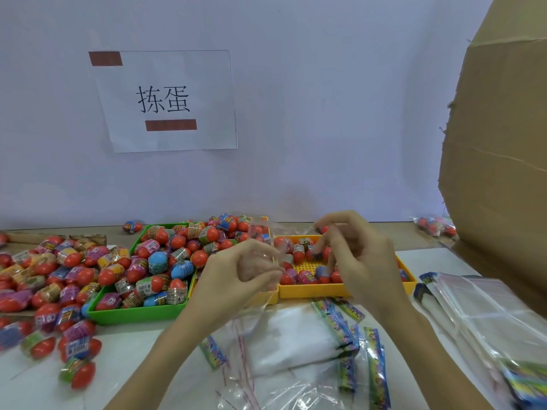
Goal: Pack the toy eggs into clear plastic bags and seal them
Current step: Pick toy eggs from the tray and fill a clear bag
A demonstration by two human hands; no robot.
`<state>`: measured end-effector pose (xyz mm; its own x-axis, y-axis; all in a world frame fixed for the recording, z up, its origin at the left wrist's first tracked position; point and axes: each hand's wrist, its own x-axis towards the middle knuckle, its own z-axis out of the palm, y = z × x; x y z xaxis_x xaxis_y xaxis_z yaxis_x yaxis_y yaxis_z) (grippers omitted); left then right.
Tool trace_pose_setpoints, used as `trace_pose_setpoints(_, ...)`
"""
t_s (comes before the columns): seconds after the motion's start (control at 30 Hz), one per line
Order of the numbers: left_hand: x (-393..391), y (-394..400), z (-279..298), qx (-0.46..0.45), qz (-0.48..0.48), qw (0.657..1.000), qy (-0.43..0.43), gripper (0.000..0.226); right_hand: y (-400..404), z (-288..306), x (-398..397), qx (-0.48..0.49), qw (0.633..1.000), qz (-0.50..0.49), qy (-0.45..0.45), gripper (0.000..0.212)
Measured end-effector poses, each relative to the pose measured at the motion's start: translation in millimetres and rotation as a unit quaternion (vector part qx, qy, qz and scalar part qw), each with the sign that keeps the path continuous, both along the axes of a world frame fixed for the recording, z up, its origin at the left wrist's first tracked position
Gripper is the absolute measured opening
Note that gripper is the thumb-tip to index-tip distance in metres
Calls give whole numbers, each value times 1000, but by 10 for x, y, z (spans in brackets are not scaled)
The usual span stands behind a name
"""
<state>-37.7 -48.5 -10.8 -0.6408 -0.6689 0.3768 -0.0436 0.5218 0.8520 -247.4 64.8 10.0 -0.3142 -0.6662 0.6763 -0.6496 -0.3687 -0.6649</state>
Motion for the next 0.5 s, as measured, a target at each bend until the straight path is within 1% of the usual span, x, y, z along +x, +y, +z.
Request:
trace_pose_setpoints(0.07, 8, -32, 18, 80, -15, 996, 20, 35, -75, -116, -98, 89, 991, -80, 67, 13)
trace_pose_setpoints(0.1, 11, -40, 23, 105, -18, 994, 24, 37, -102, -177, -110, 150, 976, -105, 114, 10)
trace_pose_setpoints(0.13, 12, -43, 25, 123, -21, 992, 25, 38, -124, -233, -97, 207, 958, -121, 158, 12)
trace_pose_setpoints(0.17, 14, -42, 27, 137, -23, 990, 25, 37, -147, -287, -76, 252, 940, -129, 190, 22)
trace_pose_setpoints(0.2, 13, -41, 28, 145, -23, 989, 24, 36, -167, -328, -44, 285, 928, -134, 200, 32)
trace_pose_setpoints(0.27, 19, -31, 34, 158, -20, 987, 22, 34, -206, -365, 12, 316, 916, -150, 198, 46)
trace_pose_setpoints(0.33, 26, -23, 43, 174, -25, 984, 21, 33, -240, -384, 17, 335, 906, -161, 204, 49)
trace_pose_setpoints(0.4, 35, -14, 50, 188, -39, 981, 20, 32, -257, -383, 3, 347, 906, -152, 188, 45)
trace_pose_setpoints(0.5, 28, 12, 63, 193, -52, 980, 11, 33, -246, -371, -6, 326, 923, -137, 149, 30)
